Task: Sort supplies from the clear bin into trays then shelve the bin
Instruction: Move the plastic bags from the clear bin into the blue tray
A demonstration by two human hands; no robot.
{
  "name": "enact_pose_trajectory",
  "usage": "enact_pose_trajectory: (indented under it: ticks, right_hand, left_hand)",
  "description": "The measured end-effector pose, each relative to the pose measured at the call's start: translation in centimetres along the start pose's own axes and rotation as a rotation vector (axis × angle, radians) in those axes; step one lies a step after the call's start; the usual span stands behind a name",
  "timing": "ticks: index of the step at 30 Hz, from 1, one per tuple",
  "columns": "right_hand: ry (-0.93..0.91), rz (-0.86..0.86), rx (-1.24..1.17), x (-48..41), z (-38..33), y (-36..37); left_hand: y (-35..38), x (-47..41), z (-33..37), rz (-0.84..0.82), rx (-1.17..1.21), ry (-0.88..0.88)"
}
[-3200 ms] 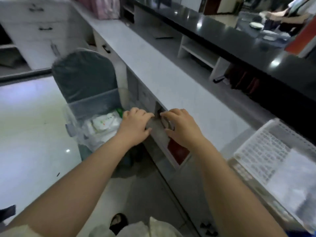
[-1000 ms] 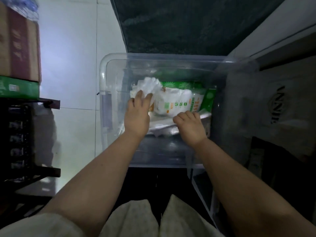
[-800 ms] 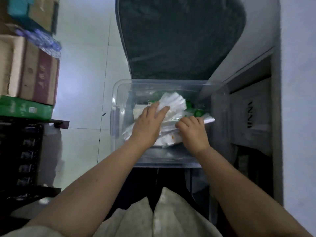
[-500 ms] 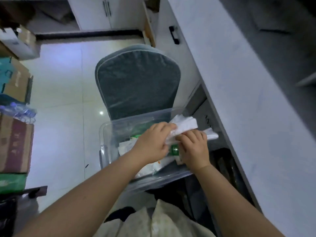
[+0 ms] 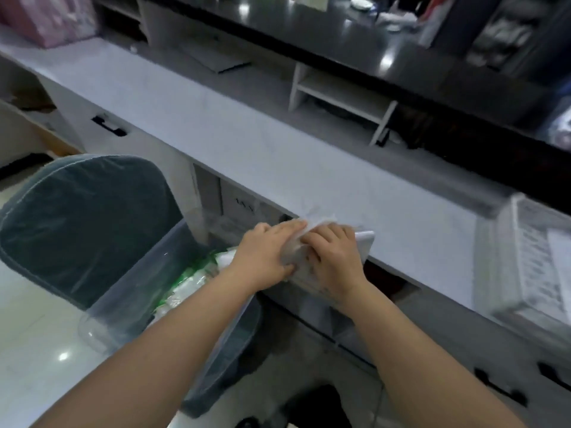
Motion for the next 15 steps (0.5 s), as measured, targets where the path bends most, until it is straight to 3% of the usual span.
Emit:
enact_pose_trajectory:
  ticks: [7, 15]
  right_hand:
    - [0.126, 0.206, 0.229, 6.6, 5.3, -12.4]
    - [0.333, 0.288, 0.451, 19.0, 13.4, -28.6]
  left_hand:
    - [4.0, -3.6, 15.0, 0.051, -0.001, 0.289]
    - [11.2, -3.4, 35.9, 0.089, 0.033, 0.617]
Point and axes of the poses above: each hand's wrist, its own x-axis away from the middle knuckle, its own y-axis out of the palm, z = x × y, the point moved 3 cm from there along -x, towards the middle knuckle, and after that the axes turned 9 degrees about z, right-handed, at the moved point
